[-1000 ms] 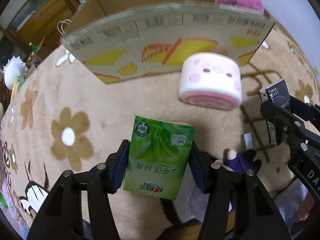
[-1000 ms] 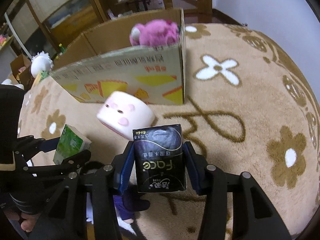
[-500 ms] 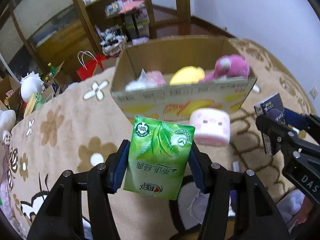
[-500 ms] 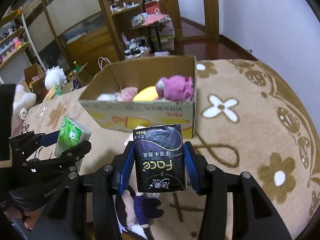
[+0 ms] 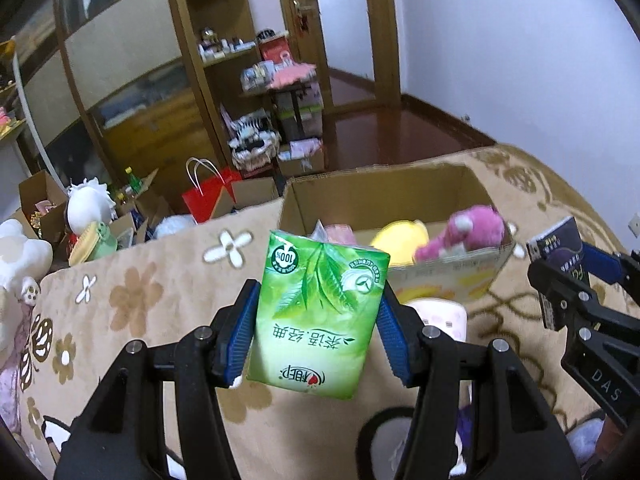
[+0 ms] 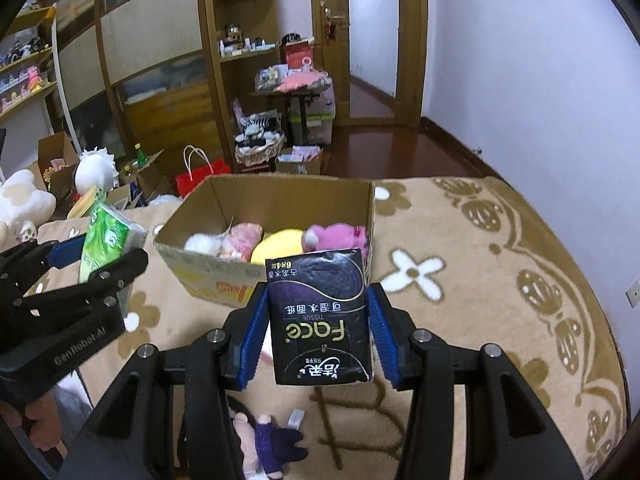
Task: Organize soft objects
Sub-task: 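Lift both tissue packets and carry them over the cardboard box, then open both tools to drop the tissue packets into the box, then withdraw both tools from the box toward the remaining plushes on the rug, then grasp the white-haired plush doll with the left tool while the right tool grasps the pink roll plush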
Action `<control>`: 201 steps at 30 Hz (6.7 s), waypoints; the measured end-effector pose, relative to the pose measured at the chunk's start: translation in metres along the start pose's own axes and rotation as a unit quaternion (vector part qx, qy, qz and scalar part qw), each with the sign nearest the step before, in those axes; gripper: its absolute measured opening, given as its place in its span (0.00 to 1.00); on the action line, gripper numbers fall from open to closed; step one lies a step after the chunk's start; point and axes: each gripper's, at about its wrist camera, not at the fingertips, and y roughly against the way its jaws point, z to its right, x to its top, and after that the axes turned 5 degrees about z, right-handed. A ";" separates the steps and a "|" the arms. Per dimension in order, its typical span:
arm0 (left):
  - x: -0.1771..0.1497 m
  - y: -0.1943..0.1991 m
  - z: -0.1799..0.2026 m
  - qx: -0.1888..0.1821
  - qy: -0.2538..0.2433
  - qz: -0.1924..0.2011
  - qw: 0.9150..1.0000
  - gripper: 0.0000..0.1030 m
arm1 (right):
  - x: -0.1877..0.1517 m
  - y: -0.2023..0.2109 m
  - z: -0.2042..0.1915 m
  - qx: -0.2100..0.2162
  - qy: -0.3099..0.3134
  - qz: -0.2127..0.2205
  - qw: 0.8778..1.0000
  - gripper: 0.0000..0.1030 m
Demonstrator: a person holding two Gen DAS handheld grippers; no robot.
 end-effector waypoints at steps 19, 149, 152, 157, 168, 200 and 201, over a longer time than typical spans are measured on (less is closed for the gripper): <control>0.043 -0.010 -0.020 0.022 0.030 0.072 0.997 0.54 | 0.034 -0.011 -0.001 -0.008 0.010 0.050 0.999 0.50; -0.081 -0.039 0.049 -0.144 -0.016 -0.240 0.960 0.92 | -0.023 -0.017 0.015 0.066 0.035 -0.099 0.992 1.00; -0.087 -0.045 0.056 -0.150 -0.026 -0.258 0.954 0.92 | -0.025 -0.023 0.017 0.067 0.030 -0.107 0.992 1.00; -0.098 -0.059 0.062 -0.169 -0.035 -0.296 0.940 0.92 | -0.027 -0.029 0.025 0.066 0.015 -0.117 0.991 1.00; -0.119 -0.083 0.067 -0.173 -0.013 -0.351 0.920 0.88 | -0.034 -0.041 0.031 0.059 0.006 -0.143 0.988 1.00; -0.087 -0.065 0.038 -0.075 -0.016 -0.234 0.969 0.52 | -0.064 -0.128 0.013 0.141 -0.073 -0.189 0.969 0.58; -0.086 -0.065 0.040 -0.071 -0.019 -0.231 0.970 0.52 | -0.065 -0.128 0.011 0.148 -0.070 -0.190 0.968 0.45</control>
